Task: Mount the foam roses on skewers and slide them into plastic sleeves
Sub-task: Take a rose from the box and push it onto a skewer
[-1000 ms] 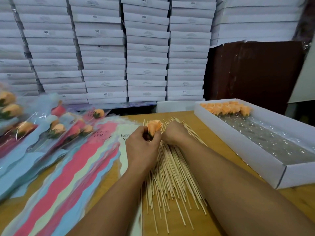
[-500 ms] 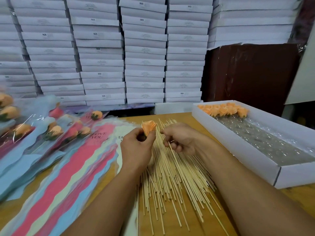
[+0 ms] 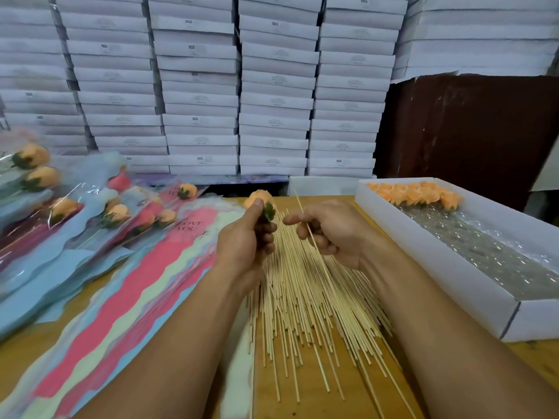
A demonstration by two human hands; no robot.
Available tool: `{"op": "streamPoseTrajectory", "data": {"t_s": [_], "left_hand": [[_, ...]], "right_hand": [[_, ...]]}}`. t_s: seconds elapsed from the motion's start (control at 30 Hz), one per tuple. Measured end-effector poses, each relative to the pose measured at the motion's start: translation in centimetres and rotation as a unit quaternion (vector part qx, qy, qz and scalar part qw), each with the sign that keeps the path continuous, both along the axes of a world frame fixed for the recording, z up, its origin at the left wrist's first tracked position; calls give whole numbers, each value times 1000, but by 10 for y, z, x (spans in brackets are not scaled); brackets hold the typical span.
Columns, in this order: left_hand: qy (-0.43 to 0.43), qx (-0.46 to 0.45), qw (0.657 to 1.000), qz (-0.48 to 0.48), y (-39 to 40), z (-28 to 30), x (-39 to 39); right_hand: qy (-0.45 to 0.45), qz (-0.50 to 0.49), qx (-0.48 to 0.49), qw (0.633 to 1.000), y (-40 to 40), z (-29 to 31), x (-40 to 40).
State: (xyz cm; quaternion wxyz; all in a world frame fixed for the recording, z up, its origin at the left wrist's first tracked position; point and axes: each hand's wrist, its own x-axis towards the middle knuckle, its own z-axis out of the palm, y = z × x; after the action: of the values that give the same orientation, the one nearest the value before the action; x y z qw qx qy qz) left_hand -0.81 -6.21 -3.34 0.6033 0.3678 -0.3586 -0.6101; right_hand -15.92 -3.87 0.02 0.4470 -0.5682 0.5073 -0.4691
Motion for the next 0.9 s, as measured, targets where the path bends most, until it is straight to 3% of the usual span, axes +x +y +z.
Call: {"op": "streamPoseTrajectory", "data": {"t_s": [0.13, 0.27, 0.47, 0.9], "left_hand": [[84, 62, 993, -54, -2, 5, 5], [136, 75, 984, -82, -3, 9, 5], [156, 68, 983, -62, -6, 8, 8], [186, 49, 980, -48, -9, 9, 7]], "right_hand": [[-8, 60, 19, 998, 7, 5, 5], [53, 101, 8, 993, 14, 5, 14], [91, 132, -21, 987, 19, 3, 25], [86, 127, -29, 988, 20, -2, 36]]}}
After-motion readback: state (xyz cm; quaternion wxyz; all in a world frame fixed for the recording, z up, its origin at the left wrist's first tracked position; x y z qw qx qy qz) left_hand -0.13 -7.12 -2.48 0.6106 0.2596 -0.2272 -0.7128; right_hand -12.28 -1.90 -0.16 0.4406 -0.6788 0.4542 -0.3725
